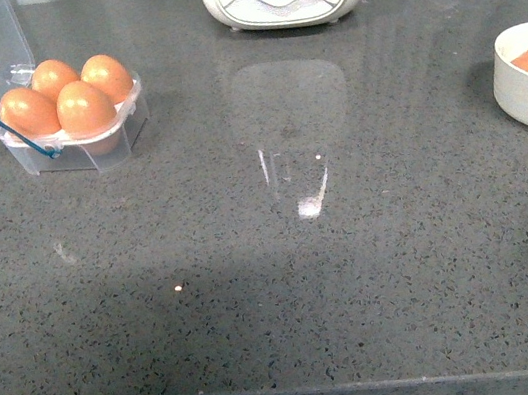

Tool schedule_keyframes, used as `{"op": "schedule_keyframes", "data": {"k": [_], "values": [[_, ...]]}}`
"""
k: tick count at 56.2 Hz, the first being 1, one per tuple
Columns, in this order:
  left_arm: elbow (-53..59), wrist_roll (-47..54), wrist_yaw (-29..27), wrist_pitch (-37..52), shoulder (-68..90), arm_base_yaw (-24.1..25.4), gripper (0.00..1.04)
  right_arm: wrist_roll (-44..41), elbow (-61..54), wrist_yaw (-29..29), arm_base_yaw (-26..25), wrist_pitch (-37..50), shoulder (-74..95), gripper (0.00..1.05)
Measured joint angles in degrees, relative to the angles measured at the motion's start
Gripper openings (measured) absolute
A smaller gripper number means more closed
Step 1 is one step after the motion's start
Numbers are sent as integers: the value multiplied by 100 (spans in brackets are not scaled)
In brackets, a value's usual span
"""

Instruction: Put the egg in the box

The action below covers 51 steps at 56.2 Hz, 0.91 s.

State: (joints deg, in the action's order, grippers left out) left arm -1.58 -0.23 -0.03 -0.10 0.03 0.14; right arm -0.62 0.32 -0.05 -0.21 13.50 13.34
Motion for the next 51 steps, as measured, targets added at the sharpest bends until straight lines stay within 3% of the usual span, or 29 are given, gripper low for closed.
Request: {"op": "schedule_keyframes", "data": {"k": [13, 19, 31, 41, 51], "values": [[0, 0, 0, 0, 0, 0, 98, 0, 2, 0, 0, -442, -437, 3], [0, 0, 0, 0, 0, 0, 98, 0, 4, 0, 2, -1305, -1130, 3], [0, 0, 0, 0, 2, 0, 98, 0, 4, 0, 2, -1346, -1309, 3], [0, 0, 2, 0, -2, 0, 98, 0, 4, 0, 2, -1346, -1311, 30], [0, 0, 0, 0, -2, 0, 98, 0, 4, 0, 2, -1346, -1311, 69]]}}
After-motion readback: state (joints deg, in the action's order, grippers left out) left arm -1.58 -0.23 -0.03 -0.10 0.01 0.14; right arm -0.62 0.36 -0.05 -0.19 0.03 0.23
